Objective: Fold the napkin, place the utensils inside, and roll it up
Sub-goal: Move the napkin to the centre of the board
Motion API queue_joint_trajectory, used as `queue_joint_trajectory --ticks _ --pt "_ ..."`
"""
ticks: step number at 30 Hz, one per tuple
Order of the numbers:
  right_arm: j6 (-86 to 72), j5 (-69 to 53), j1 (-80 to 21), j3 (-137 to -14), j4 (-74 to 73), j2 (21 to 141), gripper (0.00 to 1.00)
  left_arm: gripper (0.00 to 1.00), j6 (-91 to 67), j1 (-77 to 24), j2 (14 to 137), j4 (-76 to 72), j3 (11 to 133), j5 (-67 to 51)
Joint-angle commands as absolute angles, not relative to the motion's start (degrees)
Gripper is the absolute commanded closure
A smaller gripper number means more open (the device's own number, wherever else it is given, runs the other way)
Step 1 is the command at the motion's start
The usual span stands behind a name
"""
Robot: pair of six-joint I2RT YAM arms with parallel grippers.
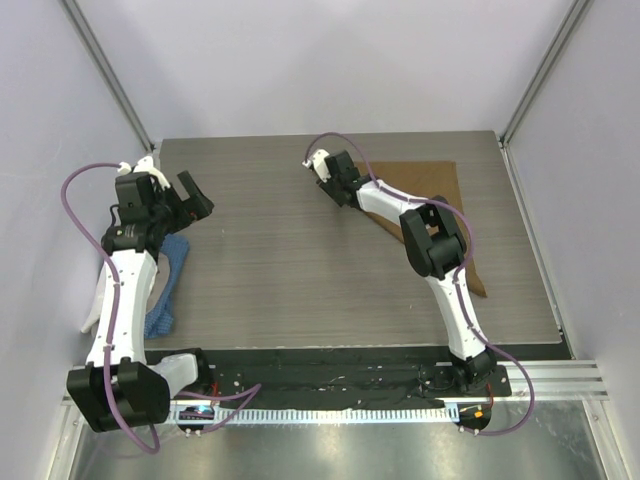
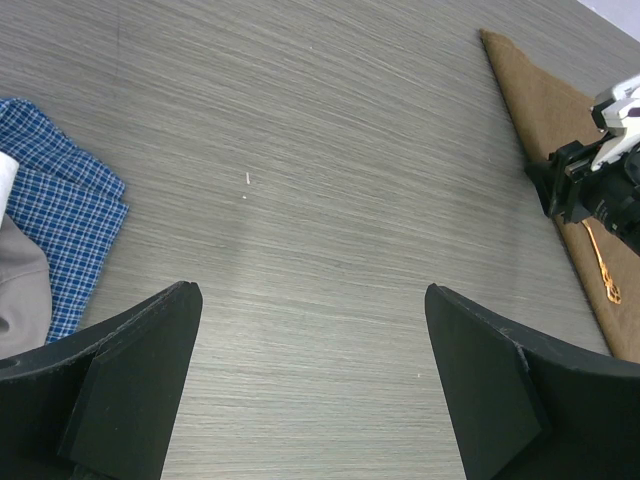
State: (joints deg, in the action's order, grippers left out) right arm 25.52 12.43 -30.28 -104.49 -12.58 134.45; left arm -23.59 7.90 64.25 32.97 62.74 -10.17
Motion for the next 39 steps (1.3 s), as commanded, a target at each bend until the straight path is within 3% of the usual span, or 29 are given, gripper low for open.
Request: queue_joint_trajectory --ticks 1,21,26,34,39 --pt "25.58 14.76 -30.41 -108.11 -11.08 134.12 0.58 0.00 -23.82 8.17 64.60 31.02 62.67 -11.16" --pt "27.42 11.78 -30.50 -106.17 -14.76 135.09 0.72 0.00 -24.87 9.23 64.95 30.32 62.49 -13.45" --pt "27.60 11.16 -30.59 -108.01 -17.22 136.58 0.78 0.00 -24.96 9.23 64.95 30.23 62.49 -13.80" --pt "27.16 8.00 -30.59 -109.95 -21.18 138.69 0.99 0.00 -25.31 9.23 64.69 29.80 62.23 -14.41" --pt "24.18 6.50 -31.11 -108.55 -21.80 136.76 0.99 0.00 -26.01 9.14 64.95 29.01 61.61 -14.76"
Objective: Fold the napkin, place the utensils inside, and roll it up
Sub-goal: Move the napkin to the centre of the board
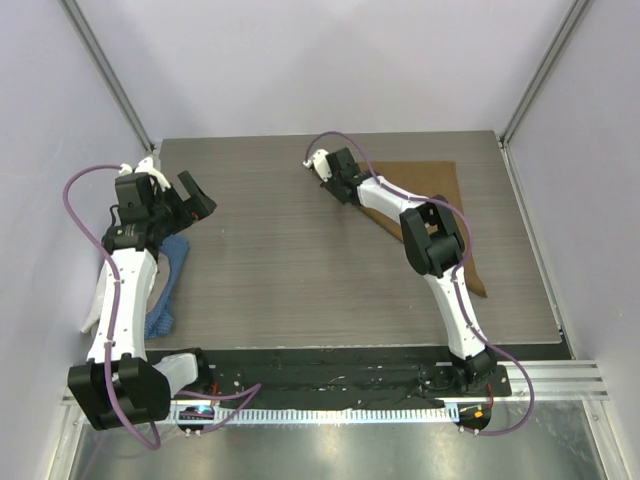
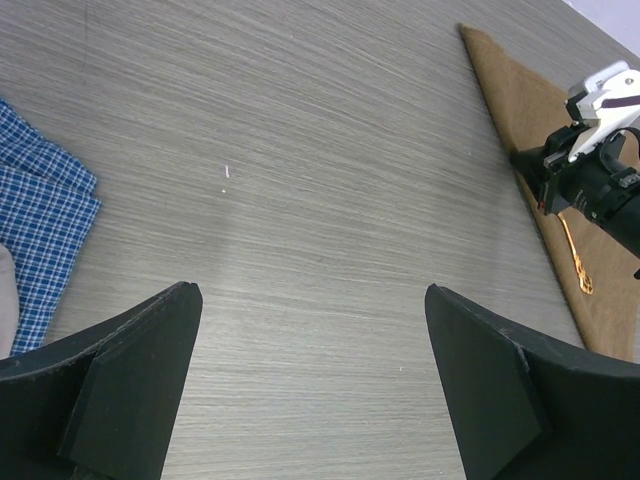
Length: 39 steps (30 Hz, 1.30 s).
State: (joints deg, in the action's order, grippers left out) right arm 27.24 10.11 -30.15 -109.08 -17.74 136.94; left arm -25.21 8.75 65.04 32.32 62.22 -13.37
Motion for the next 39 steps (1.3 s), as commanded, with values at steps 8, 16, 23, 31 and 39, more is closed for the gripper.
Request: queue_joint_trajectory --ticks 8,16,23,31,39 --pt "15.83 8.96 -37.43 -101.52 -20.22 131.05 0.99 0.00 -31.28 9.23 67.06 27.60 58.20 -17.93" --pt "6.60 10.11 -47.45 -100.28 -19.25 129.64 0.99 0.00 -37.78 9.23 63.82 21.64 51.16 -14.51" --pt "0.18 7.56 -52.82 -104.50 -18.72 130.78 0.94 0.00 -47.19 9.23 60.03 10.74 34.83 -7.31" --pt "-2.81 9.40 -52.91 -96.51 -15.65 118.15 0.63 0.06 -49.83 9.23 56.69 8.27 27.87 1.74" --pt "-11.85 17.93 -49.67 -80.79 -15.21 104.95 0.62 0.22 -52.47 9.23 62.38 0.00 24.34 0.88"
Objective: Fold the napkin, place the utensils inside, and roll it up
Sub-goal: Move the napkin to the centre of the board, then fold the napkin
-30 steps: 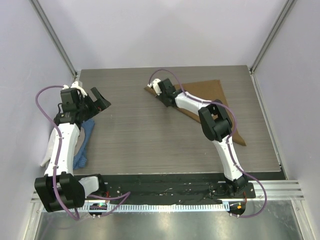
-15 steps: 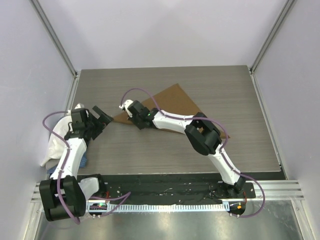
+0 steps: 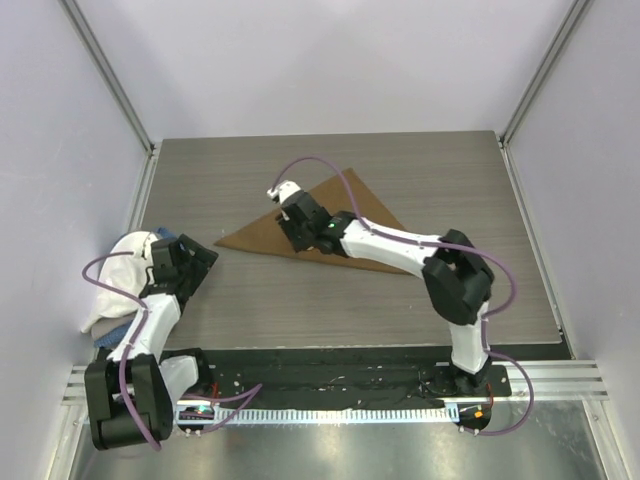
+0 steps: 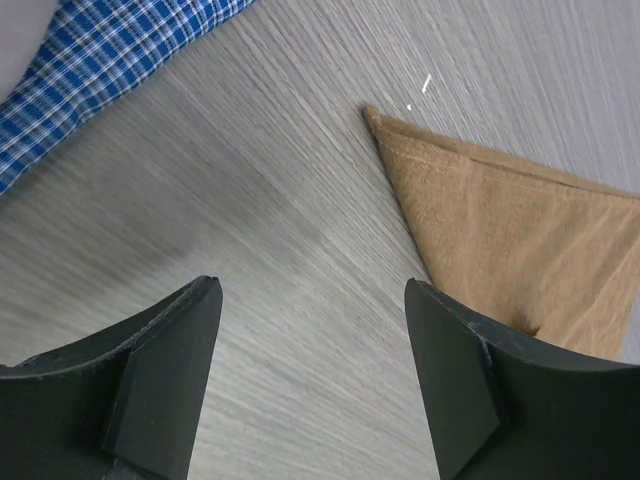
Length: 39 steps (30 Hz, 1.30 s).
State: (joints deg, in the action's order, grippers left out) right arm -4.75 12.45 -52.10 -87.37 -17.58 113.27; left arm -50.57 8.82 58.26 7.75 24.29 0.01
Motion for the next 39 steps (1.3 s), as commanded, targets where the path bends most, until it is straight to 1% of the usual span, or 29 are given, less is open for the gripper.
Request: queue_joint_trajectory --ticks 1,5,8,11,15,18,19,22,24,25,30,34,39 --pt "-13.26 17.76 -48.61 -78.86 -15.21 103.29 0.62 0.23 -52.73 9.32 63.36 -2.96 24.61 0.36" --pt "-21.25 15.74 -40.11 -66.31 -14.94 92.85 0.62 0.25 -54.40 9.32 67.84 -7.37 25.05 -1.41" --pt "-22.85 15.12 -36.40 -59.45 -14.68 87.73 0.62 0.27 -55.46 9.23 70.75 -10.01 25.40 -1.41" --pt "-23.12 14.94 -32.79 -55.21 -14.94 82.10 0.62 0.29 -56.42 9.23 74.07 -12.99 25.58 -1.93" --pt "-23.03 14.94 -30.41 -53.26 -16.87 77.79 0.62 0.31 -58.00 9.23 78.48 -17.92 25.58 -2.81" --pt "-23.03 15.12 -29.88 -52.56 -17.84 76.20 0.62 0.35 -58.54 9.14 82.17 -19.16 26.63 -3.60" --pt "-23.20 15.20 -29.80 -52.56 -17.93 75.77 0.62 0.39 -58.62 9.23 82.87 -19.07 27.33 -3.95" --pt "-23.29 15.12 -29.71 -52.38 -18.11 75.50 0.62 0.45 -58.88 9.23 84.81 -19.42 27.42 -4.48" --pt "-23.20 14.86 -29.62 -52.47 -18.11 75.76 0.62 0.47 -58.71 9.14 86.04 -19.60 27.42 -4.22" --pt "-23.12 14.94 -29.71 -52.64 -18.11 75.94 0.62 0.51 -58.62 9.23 86.57 -19.60 27.51 -4.04" --pt "-22.76 14.85 -29.62 -53.52 -18.11 76.11 0.62 0.56 -58.27 9.23 88.94 -19.60 27.86 -4.22" --pt "-22.33 14.94 -29.62 -53.88 -18.11 76.11 0.62 0.58 -57.83 9.23 90.70 -19.60 28.47 -4.13" --pt "-21.71 15.73 -29.62 -53.79 -18.02 75.94 0.62 0.66 -57.83 9.23 92.55 -19.60 29.18 -5.18"
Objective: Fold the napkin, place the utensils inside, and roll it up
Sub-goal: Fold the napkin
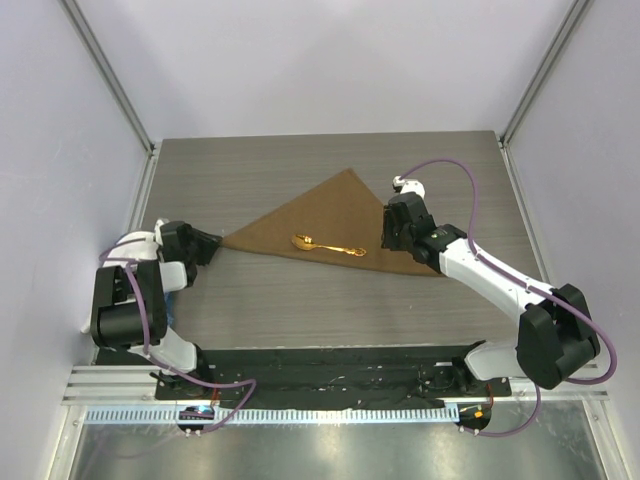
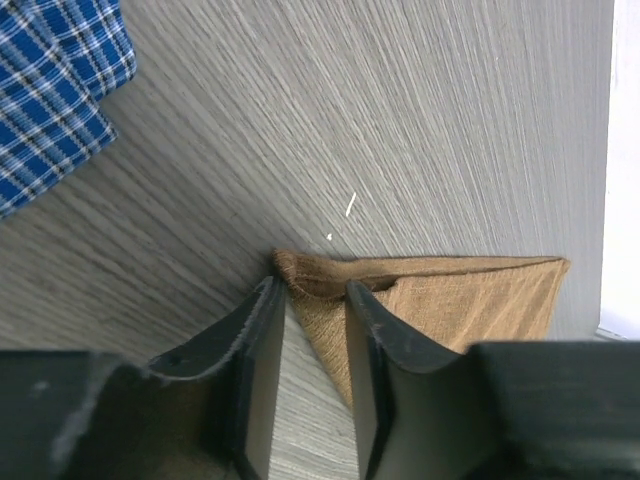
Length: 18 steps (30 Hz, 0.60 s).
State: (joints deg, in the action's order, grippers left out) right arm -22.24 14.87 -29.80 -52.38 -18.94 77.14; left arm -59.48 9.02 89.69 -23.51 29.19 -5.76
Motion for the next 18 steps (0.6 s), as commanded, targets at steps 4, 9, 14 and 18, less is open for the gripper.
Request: queue_joint_trajectory --ticks 4,9,14,18 --pt "-20.92 16.17 -29.71 -53.53 -18.19 75.50 0.62 0.71 -57.48 9.14 92.90 -19.60 29.62 -5.71" --pt "-19.95 16.87 -29.53 -53.70 -18.37 75.15 0.62 0.88 -56.78 9.14 94.39 -19.60 30.58 -7.38" --pt "-19.16 17.31 -29.36 -53.53 -18.63 74.62 0.62 1.00 -56.07 9.05 94.22 -22.84 30.67 -10.09" --pt "-19.07 17.93 -29.18 -52.74 -18.81 74.01 0.62 1.00 -55.29 8.44 92.82 -25.13 32.16 -14.23"
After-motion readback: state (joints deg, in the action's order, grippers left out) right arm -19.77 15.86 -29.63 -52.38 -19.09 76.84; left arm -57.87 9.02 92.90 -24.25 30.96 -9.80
